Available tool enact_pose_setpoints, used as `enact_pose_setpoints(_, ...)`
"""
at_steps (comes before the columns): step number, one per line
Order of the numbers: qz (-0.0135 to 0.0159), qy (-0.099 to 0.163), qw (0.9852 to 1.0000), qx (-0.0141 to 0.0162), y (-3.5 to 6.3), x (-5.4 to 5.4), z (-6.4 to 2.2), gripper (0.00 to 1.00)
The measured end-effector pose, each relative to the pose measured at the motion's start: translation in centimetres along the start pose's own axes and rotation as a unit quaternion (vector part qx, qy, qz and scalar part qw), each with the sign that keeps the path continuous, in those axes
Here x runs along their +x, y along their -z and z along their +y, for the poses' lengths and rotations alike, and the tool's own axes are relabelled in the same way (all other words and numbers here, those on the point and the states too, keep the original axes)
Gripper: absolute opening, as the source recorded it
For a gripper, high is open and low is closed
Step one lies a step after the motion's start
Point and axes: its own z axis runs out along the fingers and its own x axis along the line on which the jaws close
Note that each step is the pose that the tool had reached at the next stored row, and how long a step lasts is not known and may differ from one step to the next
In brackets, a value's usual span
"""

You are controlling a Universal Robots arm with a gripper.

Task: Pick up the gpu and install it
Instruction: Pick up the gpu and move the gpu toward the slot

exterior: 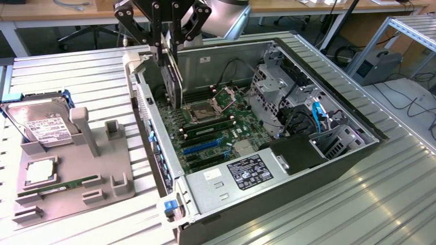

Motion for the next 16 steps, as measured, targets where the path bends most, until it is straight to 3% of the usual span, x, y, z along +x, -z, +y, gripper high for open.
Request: enact_pose_setpoints(16, -0.0001, 0.0, 1.0, 0.0008, -0.03, -0.98, 0.08, 0.27)
